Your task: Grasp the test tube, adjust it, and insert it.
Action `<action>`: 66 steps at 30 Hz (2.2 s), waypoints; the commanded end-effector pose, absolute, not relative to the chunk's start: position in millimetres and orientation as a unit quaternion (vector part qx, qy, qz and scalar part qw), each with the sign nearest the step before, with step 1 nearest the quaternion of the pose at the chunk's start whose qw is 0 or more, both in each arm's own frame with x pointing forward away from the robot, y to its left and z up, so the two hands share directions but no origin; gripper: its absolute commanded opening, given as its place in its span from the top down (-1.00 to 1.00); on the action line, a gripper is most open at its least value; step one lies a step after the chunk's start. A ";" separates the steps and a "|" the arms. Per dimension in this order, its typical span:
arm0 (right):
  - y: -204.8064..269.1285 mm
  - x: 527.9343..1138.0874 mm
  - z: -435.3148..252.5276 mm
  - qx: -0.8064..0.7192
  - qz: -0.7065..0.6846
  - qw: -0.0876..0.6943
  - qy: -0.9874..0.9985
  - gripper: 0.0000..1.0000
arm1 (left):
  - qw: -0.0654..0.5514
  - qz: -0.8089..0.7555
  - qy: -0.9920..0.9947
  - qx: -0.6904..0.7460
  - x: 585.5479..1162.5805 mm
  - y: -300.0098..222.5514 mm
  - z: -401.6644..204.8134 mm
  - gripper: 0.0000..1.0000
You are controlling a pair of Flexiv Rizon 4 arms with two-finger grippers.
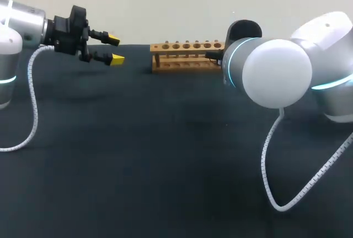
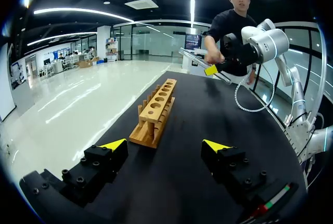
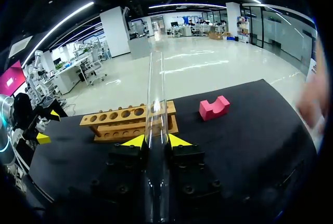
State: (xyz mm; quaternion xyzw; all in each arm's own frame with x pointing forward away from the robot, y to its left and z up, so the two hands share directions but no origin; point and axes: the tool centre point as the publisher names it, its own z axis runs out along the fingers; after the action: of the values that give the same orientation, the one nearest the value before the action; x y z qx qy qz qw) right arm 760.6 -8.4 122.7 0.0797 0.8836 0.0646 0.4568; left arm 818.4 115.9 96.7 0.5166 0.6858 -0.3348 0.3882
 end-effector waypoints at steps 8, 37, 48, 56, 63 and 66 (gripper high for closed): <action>-0.2 770.5 109.5 0.035 0.014 0.452 0.891 1.00 | 0.391 -0.334 0.685 0.516 817.3 116.2 95.8 -1.00; 33.2 805.4 70.2 -0.053 0.010 0.426 0.903 1.00 | 0.391 -0.334 0.685 0.516 817.3 116.2 95.8 -1.00; 32.7 819.6 58.8 -0.025 0.035 0.414 0.909 1.00 | 0.391 -0.334 0.685 0.516 817.3 116.2 95.8 -1.00; 34.5 821.9 55.3 -0.022 0.040 0.394 0.918 1.00 | 0.391 -0.334 0.685 0.516 817.3 116.2 95.8 -1.00; 34.1 822.6 49.5 -0.014 0.051 0.372 0.927 1.00 | 0.391 -0.334 0.685 0.516 817.3 116.2 95.8 -1.00; 35.3 822.6 47.4 -0.015 0.056 0.360 0.931 1.00 | 0.391 -0.334 0.685 0.516 817.3 116.2 95.8 -1.00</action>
State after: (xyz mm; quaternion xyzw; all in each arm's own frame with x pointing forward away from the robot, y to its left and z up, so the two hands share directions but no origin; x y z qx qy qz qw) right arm 818.5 34.8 47.5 -0.0130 0.9268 0.0555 0.3713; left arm 818.3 115.9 96.7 0.5166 0.6858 -0.3348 0.3882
